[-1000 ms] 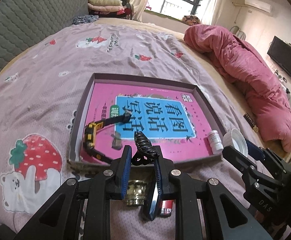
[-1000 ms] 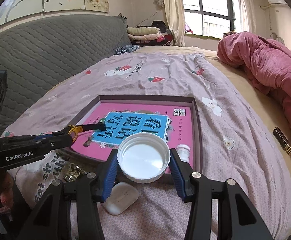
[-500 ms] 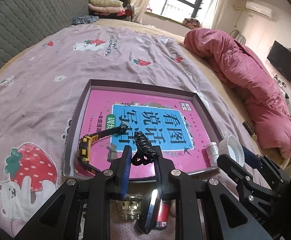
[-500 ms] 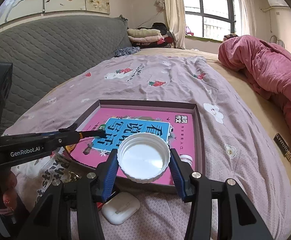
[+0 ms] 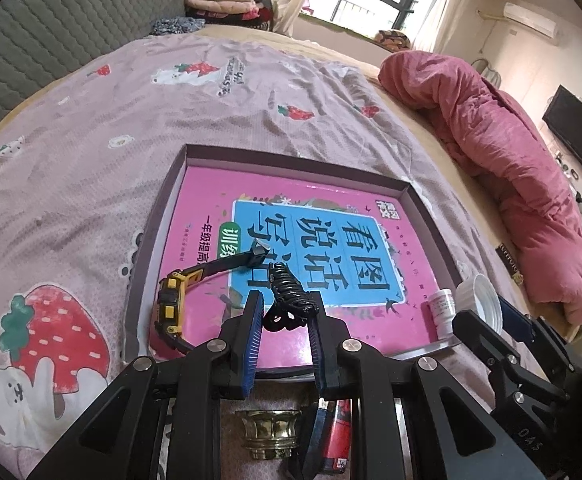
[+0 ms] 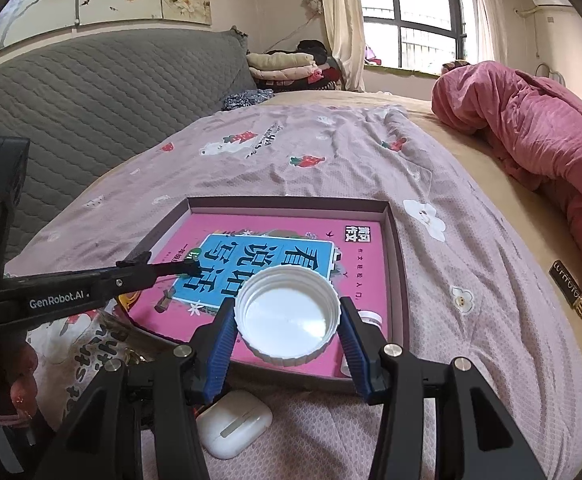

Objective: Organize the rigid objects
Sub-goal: 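Carry the black coiled piece with left tool while right carries white cap over tray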

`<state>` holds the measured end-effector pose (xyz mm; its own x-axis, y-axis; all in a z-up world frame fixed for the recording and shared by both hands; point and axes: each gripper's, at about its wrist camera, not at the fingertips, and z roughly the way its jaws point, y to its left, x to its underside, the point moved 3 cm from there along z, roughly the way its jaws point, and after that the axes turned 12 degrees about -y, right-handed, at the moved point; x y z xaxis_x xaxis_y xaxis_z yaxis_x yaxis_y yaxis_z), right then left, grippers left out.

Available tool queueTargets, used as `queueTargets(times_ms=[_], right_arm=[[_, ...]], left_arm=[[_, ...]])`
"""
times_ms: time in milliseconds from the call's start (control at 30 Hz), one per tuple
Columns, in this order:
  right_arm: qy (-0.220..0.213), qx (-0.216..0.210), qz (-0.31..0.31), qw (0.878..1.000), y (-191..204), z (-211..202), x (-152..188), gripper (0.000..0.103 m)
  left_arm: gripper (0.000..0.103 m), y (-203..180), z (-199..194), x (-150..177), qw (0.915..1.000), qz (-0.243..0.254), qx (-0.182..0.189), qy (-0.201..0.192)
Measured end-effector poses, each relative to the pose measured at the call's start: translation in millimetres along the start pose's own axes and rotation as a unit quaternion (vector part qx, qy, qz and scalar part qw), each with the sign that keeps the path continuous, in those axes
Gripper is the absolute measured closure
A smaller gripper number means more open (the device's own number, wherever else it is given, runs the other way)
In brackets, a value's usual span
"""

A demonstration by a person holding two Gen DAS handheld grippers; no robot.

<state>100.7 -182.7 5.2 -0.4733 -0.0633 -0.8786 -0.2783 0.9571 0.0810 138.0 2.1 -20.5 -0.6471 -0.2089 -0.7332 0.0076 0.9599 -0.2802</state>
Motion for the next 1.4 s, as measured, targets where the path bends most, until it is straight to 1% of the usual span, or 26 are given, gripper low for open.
queueTargets(times_ms=[367,633,967,1400], right_arm=[[0.016,0.001,0.003,1.000,-4.3,16.1,6.3,0.053],[0.031,0.000,-0.001,1.000,-3.1,26.8,13.2,0.053],[0.034,0.001,-0.006,0.999,1.1,34.3,15.5,0.053],[0.059,-0.006,-0.017,0.998,11.4,52.5,22.7,0.053]], left_arm=[[0.081,1.4,23.3,9.2,0.9996,0.004,-0.004,0.028],[0.081,7.3,33.4,18.6,0.9989,-0.003,-0.003,0.047],[0.081,9.3,36.6,23.7,0.9984,0.005,-0.011,0.055],[0.081,14.8,35.5,22.4,0.9983,-0.005,-0.005,0.058]])
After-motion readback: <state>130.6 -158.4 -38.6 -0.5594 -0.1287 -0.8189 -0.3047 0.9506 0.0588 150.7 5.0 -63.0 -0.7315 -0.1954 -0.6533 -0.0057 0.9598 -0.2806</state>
